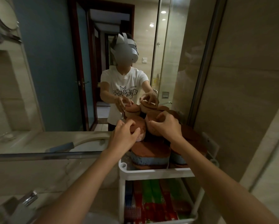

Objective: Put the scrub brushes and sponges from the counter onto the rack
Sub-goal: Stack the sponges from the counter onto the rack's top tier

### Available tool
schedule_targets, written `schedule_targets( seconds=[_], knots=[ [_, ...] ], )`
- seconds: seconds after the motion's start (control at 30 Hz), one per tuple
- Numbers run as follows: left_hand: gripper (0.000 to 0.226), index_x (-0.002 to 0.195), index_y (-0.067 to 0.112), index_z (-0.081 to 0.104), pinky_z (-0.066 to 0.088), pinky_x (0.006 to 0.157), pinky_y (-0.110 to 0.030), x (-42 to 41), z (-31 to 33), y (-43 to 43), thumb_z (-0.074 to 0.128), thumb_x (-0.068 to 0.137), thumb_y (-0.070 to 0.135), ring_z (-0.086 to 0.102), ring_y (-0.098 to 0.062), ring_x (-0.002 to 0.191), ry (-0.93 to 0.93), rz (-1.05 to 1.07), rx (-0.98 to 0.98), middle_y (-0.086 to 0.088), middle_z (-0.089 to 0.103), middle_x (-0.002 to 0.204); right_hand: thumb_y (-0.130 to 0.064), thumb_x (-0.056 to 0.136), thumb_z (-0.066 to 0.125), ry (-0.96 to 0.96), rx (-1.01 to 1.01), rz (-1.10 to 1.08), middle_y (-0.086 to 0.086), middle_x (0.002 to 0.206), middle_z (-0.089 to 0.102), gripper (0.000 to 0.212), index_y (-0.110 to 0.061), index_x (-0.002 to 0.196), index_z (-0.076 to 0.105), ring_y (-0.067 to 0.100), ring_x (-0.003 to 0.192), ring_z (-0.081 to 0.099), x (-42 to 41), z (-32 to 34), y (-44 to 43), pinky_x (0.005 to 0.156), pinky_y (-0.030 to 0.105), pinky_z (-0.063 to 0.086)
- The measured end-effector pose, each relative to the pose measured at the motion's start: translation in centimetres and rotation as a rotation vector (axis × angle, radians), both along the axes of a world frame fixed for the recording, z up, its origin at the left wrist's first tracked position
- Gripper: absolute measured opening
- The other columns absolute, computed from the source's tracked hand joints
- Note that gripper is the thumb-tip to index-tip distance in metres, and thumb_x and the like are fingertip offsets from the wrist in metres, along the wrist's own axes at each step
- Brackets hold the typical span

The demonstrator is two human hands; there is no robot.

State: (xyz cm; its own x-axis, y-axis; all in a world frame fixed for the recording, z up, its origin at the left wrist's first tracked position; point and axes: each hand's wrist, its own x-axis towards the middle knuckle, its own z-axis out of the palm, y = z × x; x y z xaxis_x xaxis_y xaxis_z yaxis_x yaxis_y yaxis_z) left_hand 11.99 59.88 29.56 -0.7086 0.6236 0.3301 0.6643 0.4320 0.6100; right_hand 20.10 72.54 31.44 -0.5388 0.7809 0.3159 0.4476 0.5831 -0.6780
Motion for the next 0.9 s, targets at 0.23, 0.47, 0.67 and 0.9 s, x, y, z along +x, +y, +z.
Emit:
schedule_targets(
  seconds=[0.23,0.47,0.67,0.9],
  knots=[
    [0.036,0.126,0.019,0.051,0.033,0.078,-0.023,0.2,-0.4,-0.2,0.044,0.095,0.037,0.05,-0.024,0.111,-0.026,0.008,0.002,-0.009,0.045,0.122,-0.051,0.08,0.061,-0.18,0.088,0.013,0.009,0.127,0.059,0.055,-0.023,0.127,0.053,0.029,0.115,0.056,0.0,-1.6,-0.3,0.092,0.039,0.047],
    [0.039,0.13,0.019,0.05,0.032,0.08,-0.023,0.4,-0.6,-0.4,0.041,0.097,0.037,0.048,-0.026,0.115,-0.025,0.014,-0.008,-0.013,0.046,0.125,-0.054,0.089,0.045,-0.237,0.156,0.086,0.014,0.128,0.059,0.045,-0.031,0.126,0.056,0.035,0.116,0.054,-0.4,-2.1,-0.2,0.093,0.043,0.048],
    [0.036,0.126,0.017,0.052,0.035,0.084,-0.027,0.8,0.0,0.0,0.037,0.099,0.034,0.05,-0.03,0.116,-0.021,0.008,-0.047,-0.015,0.046,0.127,-0.039,0.096,0.038,-0.255,0.081,0.132,0.012,0.137,0.053,0.04,-0.027,0.132,0.051,0.033,0.124,0.049,0.3,-1.4,-0.2,0.099,0.04,0.041],
    [0.034,0.127,0.009,0.05,0.03,0.111,-0.042,3.3,2.2,-0.8,0.036,0.099,0.023,0.023,-0.031,0.141,0.12,0.033,0.01,-0.013,0.01,0.156,-0.031,0.091,0.048,-0.091,0.094,0.065,0.011,0.128,0.061,0.043,-0.017,0.132,0.051,0.03,0.113,0.058,3.1,0.3,-2.4,0.092,0.044,0.051]
  ],
)
